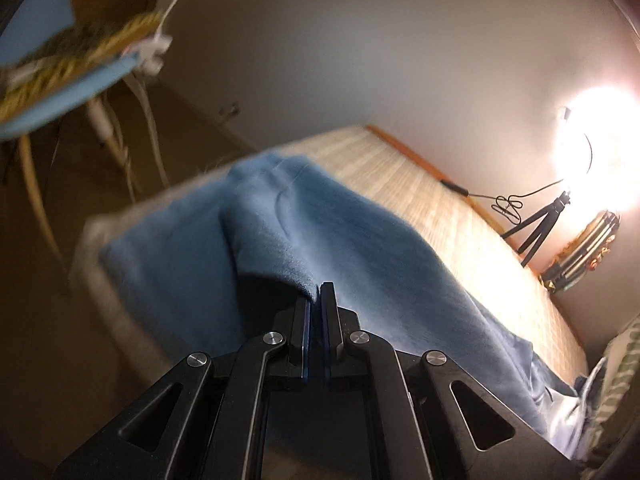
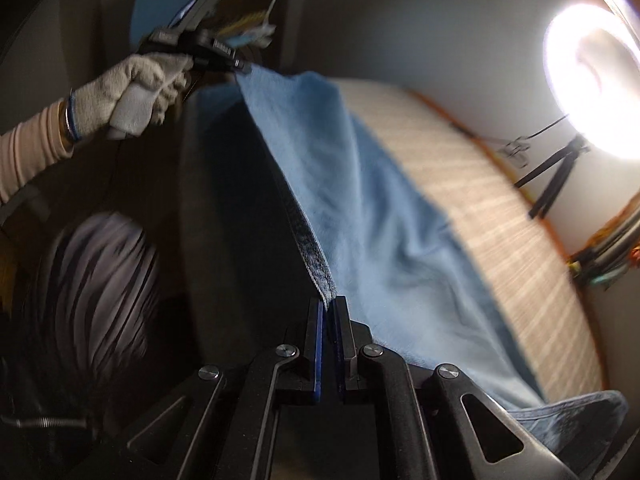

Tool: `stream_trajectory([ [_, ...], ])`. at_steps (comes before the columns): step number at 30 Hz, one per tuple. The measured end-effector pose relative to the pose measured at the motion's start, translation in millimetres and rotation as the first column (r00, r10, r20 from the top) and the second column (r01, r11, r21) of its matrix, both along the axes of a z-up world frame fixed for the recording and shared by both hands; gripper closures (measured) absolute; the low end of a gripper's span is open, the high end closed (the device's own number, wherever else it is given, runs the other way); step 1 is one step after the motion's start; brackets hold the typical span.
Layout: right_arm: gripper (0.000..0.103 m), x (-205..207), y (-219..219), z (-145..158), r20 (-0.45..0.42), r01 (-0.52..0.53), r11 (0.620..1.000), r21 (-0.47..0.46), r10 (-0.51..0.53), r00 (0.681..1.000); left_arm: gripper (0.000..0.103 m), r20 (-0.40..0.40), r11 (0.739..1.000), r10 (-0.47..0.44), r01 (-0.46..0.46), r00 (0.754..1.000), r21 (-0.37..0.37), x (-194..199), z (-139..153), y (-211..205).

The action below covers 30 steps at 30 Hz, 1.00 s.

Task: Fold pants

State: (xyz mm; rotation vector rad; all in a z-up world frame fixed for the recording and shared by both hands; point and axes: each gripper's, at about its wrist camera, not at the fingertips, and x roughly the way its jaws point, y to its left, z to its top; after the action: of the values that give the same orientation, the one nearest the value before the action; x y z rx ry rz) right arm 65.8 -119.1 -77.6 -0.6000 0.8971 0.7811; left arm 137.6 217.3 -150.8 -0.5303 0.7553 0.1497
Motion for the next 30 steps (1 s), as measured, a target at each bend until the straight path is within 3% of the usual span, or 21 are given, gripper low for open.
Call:
stream_trajectory([
  [7, 0.098, 5, 10, -16, -0.072, -0.015, 0.998, -0.066, 0.010, 0.997, 0.097, -0.003, 0.995, 0.023, -0.023, 1.000, -0.098, -12, -25, 16],
  [8, 0.096, 8, 12, -13, -0.081, -0.024, 0.997, -0.068, 0.019, 0.997, 0.094, 0.001, 0.994, 0.030, -0.029, 1.000, -0.108, -13, -26, 19],
  [10, 0.083, 16, 11, -5, -0.098, -0.027, 0.998, -0.053, 0.022, 0.995, 0.072, 0.024, 0.985, 0.053, -0.048, 0.998, -0.163, -11, -27, 29],
  [12, 0.071, 21, 16, 10, -0.128, -0.024, 1.000, 0.003, 0.025, 0.992, 0.067, 0.041, 0.977, 0.073, -0.064, 0.996, -0.201, -9, -28, 38],
  [20, 0.063, 93, 65, 61, -0.065, -0.013, 0.988, 0.153, 0.023, 0.998, 0.067, 0.077, 0.964, 0.099, -0.076, 0.992, -0.255, 12, -31, 59],
  [24, 0.055, 142, 103, 61, -0.118, -0.005, 0.972, 0.234, 0.034, 0.992, 0.069, 0.127, 0.966, 0.122, -0.088, 0.984, -0.245, 13, -23, 71],
  [30, 0.055, 223, 175, 44, -0.198, 0.020, 0.957, 0.289, 0.039, 0.979, 0.074, 0.159, 0.977, 0.084, -0.050, 0.984, -0.206, 10, -17, 72],
])
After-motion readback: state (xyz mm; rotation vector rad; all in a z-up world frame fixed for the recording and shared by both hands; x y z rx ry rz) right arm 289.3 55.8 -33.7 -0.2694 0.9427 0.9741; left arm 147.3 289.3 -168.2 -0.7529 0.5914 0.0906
